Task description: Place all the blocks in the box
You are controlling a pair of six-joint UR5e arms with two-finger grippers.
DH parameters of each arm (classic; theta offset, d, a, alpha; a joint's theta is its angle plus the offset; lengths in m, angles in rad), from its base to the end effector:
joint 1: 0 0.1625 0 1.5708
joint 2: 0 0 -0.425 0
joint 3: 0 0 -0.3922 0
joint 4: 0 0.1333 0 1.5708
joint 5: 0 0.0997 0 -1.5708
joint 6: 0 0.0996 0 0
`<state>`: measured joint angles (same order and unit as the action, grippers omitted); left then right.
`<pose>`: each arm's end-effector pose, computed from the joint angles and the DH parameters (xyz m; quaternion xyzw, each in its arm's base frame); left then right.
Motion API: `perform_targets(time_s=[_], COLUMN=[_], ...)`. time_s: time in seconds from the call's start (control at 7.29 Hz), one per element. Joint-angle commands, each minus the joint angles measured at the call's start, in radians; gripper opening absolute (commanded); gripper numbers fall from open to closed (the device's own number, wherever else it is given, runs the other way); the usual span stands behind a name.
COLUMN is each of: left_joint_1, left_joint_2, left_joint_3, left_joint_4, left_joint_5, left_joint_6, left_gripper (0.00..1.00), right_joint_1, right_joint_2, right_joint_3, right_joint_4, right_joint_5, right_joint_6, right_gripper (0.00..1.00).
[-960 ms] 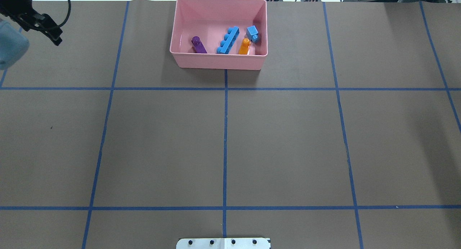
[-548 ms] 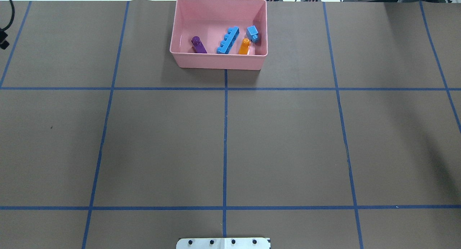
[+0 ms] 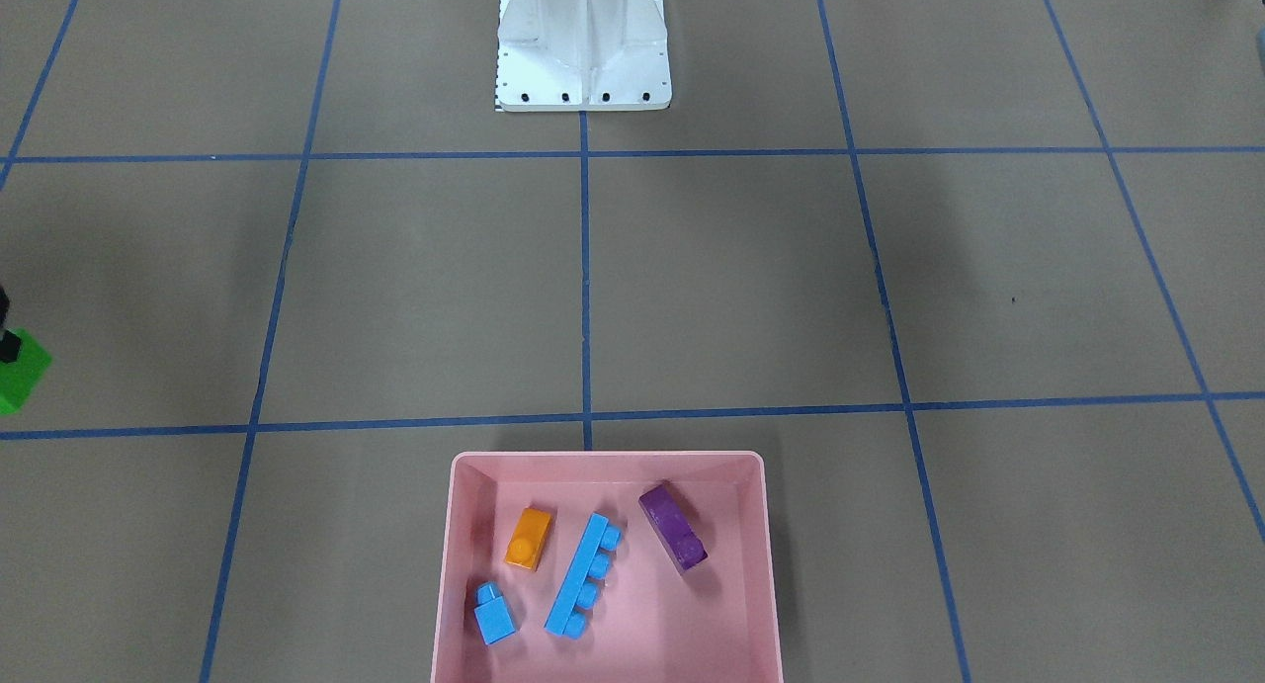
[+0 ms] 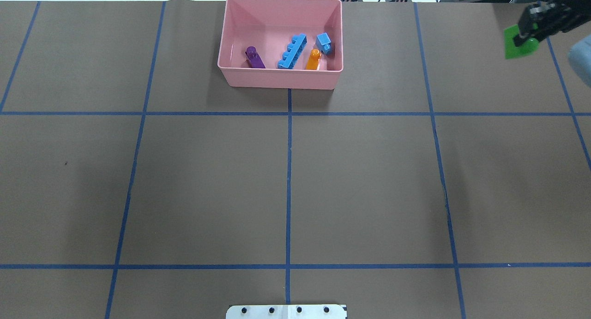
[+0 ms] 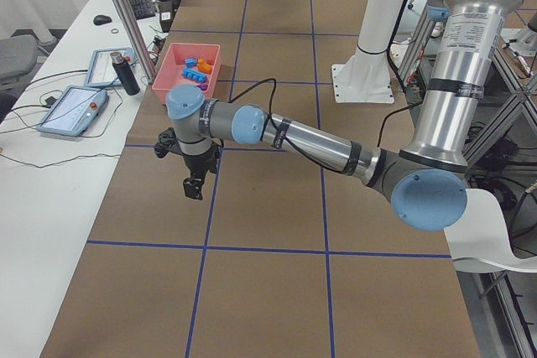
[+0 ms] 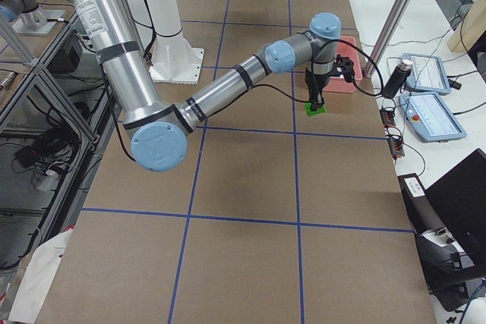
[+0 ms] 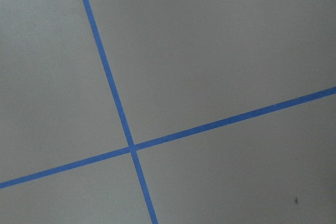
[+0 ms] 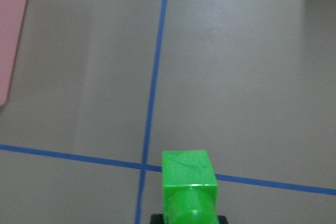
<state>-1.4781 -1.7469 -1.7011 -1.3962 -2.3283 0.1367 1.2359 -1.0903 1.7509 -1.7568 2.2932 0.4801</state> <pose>-0.0131 -0.5603 0.5213 0.0693 0.3675 0.1303 0.9182 -0.1430 -0.6162 0.3196 0.0658 -0.4025 -0.0169 0.9129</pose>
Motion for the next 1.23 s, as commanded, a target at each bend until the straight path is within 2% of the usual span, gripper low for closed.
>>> perform_targets(time_s=[0.0, 0.27, 0.41, 0.69, 0.82, 0.96, 1.1], left_joint_1=[-0.036, -0.036, -0.036, -0.036, -0.036, -0.036, -0.036], left_joint_2=[0.043, 0.055, 0.055, 0.055, 0.055, 0.055, 0.055], left_joint_3=[-0.009, -0.014, -0.014, -0.014, -0.014, -0.014, -0.012], left_joint_4=[-0.001, -0.004, -0.004, -0.004, -0.004, -0.004, -0.004], left_joint_5=[-0.062, -0.062, -0.063, -0.062, -0.062, -0.062, -0.063], left_joint_6=[0.05, 0.052, 0.052, 0.052, 0.052, 0.052, 0.052], left_gripper=[1.0, 1.0, 1.0, 1.0, 1.0, 1.0, 1.0], right_joint_1=[-0.107, -0.186, -0.209, -0.269, -0.292, -0.329, -0.375], right_joint_2=[0.274, 0.561, 0.632, 0.758, 0.839, 0.868, 0.878], right_joint_3=[-0.228, -0.556, -0.691, -1.022, -1.138, -1.165, -1.185], right_joint_4=[0.005, 0.029, 0.131, 0.48, 0.525, 0.545, 0.641], right_joint_5=[-0.02, -0.096, -0.125, -0.187, -0.208, -0.245, -0.329], right_joint_6=[0.196, 0.302, 0.351, 0.524, 0.549, 0.572, 0.703], right_gripper=[0.0, 0.0, 0.0, 0.0, 0.0, 0.0, 0.0])
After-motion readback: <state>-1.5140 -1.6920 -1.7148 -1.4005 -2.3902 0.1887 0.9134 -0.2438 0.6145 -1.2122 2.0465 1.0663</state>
